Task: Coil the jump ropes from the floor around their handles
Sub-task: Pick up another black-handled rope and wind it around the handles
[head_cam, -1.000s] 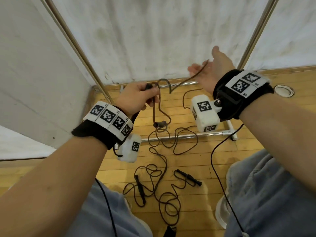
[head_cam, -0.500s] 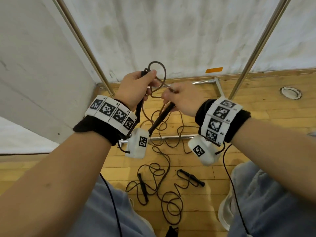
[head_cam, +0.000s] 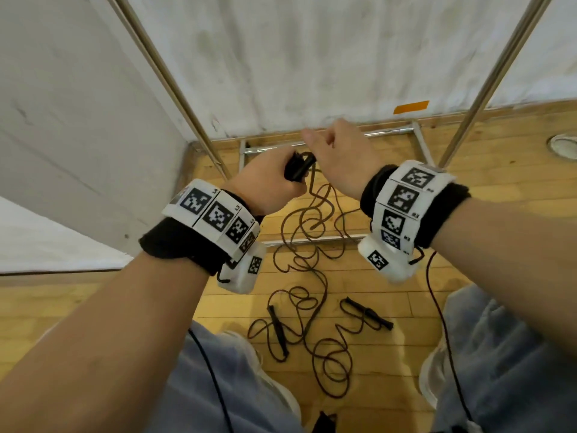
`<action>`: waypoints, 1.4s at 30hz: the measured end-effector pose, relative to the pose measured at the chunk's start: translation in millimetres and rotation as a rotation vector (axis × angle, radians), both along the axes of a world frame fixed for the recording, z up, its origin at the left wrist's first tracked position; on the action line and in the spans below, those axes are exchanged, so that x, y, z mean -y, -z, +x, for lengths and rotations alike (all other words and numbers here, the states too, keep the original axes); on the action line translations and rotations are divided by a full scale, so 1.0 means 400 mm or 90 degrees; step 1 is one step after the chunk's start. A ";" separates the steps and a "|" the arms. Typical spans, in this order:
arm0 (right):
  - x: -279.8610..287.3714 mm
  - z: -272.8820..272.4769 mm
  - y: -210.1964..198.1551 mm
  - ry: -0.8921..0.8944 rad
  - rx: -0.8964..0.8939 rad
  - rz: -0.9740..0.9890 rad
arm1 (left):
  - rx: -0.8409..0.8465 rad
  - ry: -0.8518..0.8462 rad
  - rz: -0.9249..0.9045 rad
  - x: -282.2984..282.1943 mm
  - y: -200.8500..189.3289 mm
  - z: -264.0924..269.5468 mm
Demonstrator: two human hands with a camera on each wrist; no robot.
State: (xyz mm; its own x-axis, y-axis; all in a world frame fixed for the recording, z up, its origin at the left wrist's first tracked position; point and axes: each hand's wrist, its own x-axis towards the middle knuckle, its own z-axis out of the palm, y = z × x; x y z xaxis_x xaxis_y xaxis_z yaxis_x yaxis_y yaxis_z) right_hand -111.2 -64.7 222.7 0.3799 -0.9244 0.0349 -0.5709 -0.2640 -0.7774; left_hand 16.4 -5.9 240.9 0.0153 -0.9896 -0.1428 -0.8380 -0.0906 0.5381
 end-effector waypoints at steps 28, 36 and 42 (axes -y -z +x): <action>0.077 -0.049 -0.081 0.060 0.226 -0.030 | -0.207 -0.063 -0.143 0.015 -0.021 0.023; 0.069 -0.081 -0.139 0.028 0.335 0.037 | -0.099 -0.031 -0.255 0.012 -0.069 0.006; 0.049 -0.085 -0.172 0.004 0.379 0.022 | -0.192 -0.062 -0.311 0.003 -0.108 0.013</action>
State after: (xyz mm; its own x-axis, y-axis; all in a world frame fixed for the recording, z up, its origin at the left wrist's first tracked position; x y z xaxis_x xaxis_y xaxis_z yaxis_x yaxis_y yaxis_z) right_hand -145.3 -84.3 291.4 0.2989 -0.9310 0.2095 -0.0362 -0.2305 -0.9724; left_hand 21.4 -7.1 284.2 0.1388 -0.9378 0.3181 -0.6420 0.1593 0.7499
